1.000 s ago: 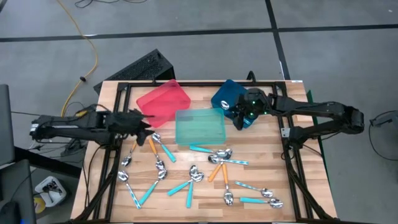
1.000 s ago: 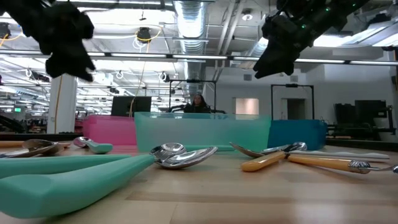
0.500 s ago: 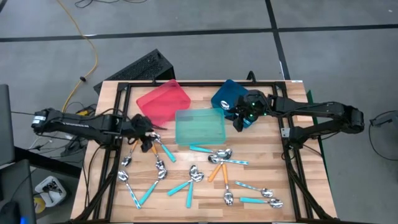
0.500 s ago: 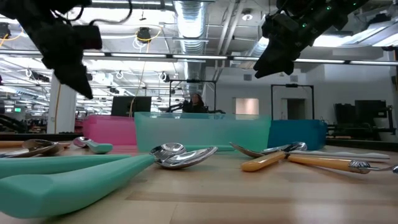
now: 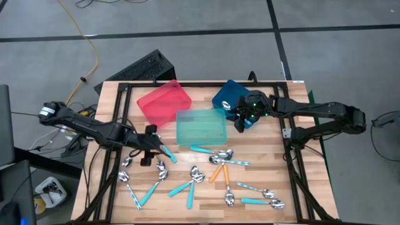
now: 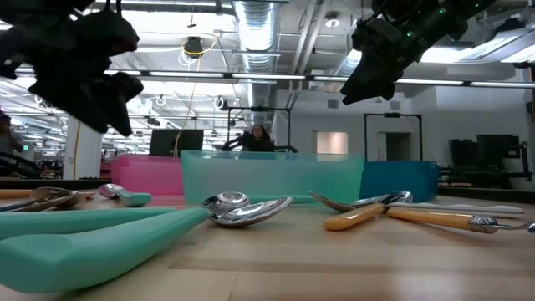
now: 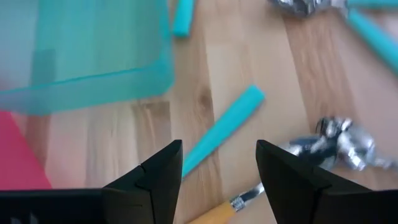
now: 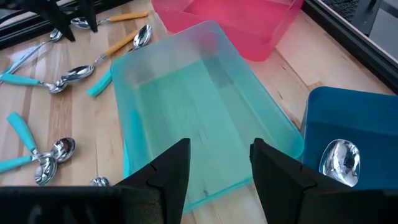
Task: Sort silverware by color (type)
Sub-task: Put the blue spoon into the green bin
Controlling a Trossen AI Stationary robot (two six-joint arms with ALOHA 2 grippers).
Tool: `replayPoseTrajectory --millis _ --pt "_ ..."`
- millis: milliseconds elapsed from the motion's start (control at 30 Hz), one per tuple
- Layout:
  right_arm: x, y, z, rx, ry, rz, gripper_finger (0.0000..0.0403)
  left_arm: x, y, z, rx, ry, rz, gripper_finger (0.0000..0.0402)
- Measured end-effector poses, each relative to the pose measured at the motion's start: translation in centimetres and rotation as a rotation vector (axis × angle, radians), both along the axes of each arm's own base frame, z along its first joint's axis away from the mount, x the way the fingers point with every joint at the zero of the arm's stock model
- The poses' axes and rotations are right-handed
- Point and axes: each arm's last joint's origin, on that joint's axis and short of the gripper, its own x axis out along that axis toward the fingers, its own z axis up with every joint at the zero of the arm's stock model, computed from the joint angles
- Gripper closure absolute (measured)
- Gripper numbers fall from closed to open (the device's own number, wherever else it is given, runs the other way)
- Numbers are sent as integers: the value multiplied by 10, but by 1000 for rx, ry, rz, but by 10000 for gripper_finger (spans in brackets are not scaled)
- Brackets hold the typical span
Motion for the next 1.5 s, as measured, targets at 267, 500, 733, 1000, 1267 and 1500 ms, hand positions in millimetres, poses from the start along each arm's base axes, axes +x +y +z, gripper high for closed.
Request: replayPoseTrajectory --millis 267,500,733,1000,1267,1500 --pt "0 0 0 0 0 1 212 16 -2 -23 155 97 -45 212" --pt "0 0 0 0 1 1 212 24 -3 -37 210 154 -142 212" --pt "0 0 0 -2 1 3 212 29 1 -42 202 166 -250 212" --pt "0 0 0 1 2 6 212 33 17 -41 184 161 -300 212" --pt "-2 1 -3 4 31 10 212 36 26 -41 156 138 -313 212" --pt "-3 1 -4 4 47 14 212 36 26 -41 127 131 -345 212"
